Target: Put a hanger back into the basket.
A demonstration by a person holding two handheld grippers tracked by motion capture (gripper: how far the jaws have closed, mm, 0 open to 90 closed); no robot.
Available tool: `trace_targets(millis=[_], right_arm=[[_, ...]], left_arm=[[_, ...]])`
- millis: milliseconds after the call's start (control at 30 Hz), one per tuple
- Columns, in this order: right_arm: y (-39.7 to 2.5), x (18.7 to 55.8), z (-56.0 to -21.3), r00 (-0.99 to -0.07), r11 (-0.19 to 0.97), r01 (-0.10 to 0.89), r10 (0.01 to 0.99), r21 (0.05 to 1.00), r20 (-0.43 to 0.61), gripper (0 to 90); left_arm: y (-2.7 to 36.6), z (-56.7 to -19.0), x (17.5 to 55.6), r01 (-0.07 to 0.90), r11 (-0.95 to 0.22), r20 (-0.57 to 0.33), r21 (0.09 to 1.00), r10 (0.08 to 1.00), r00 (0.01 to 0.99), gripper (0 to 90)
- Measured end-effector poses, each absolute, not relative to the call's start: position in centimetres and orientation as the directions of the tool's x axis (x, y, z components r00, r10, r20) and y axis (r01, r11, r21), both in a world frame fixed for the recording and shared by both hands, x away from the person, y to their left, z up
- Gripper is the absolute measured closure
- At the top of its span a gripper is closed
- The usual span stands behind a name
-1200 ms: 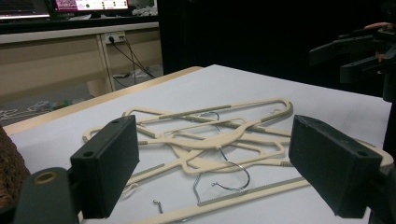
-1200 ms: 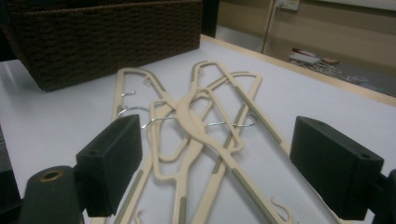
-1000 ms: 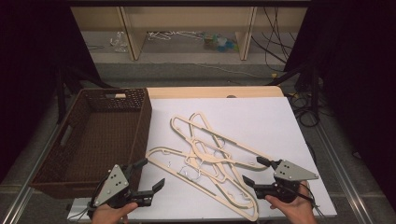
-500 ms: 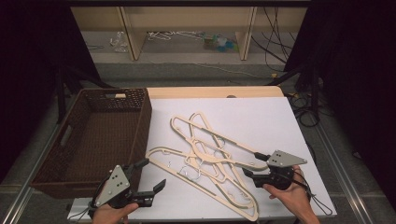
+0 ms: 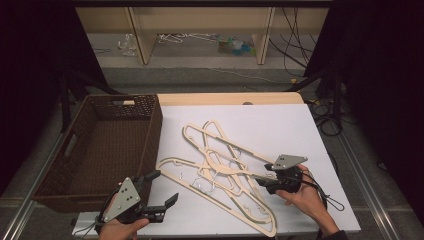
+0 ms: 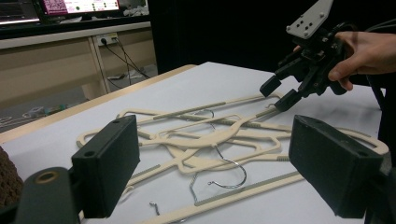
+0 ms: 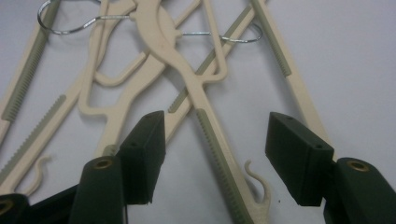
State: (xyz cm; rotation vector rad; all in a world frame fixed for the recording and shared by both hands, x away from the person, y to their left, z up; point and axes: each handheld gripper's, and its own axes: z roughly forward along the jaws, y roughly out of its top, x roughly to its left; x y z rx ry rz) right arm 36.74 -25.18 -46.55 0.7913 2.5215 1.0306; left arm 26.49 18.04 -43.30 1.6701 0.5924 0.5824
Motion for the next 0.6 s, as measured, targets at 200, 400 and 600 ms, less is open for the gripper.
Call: trace_targets(millis=[200,400,600], right_arm=[[-25.1,38.0,-47.5,-0.813,0.586,0.42,0.582,0.692,0.0,44.4],[-24.6,38.7,-47.6,-0.827,0.607,0.42,0.562,0.675,0.009,50.2],[-24.3,39.5,-48.0,-0.844,0.636,0.408,0.536,0.655,0.006,59.1]], left_arm=[[18.0,-43.4,26.5,0.073,-0.158,0.051,0.985,0.664,0.746,16.3],[17.9,-43.4,26.5,0.062,-0.161,0.06,0.985,0.658,0.751,16.2],[17.9,-43.4,26.5,0.066,-0.174,0.067,0.983,0.659,0.749,16.5]])
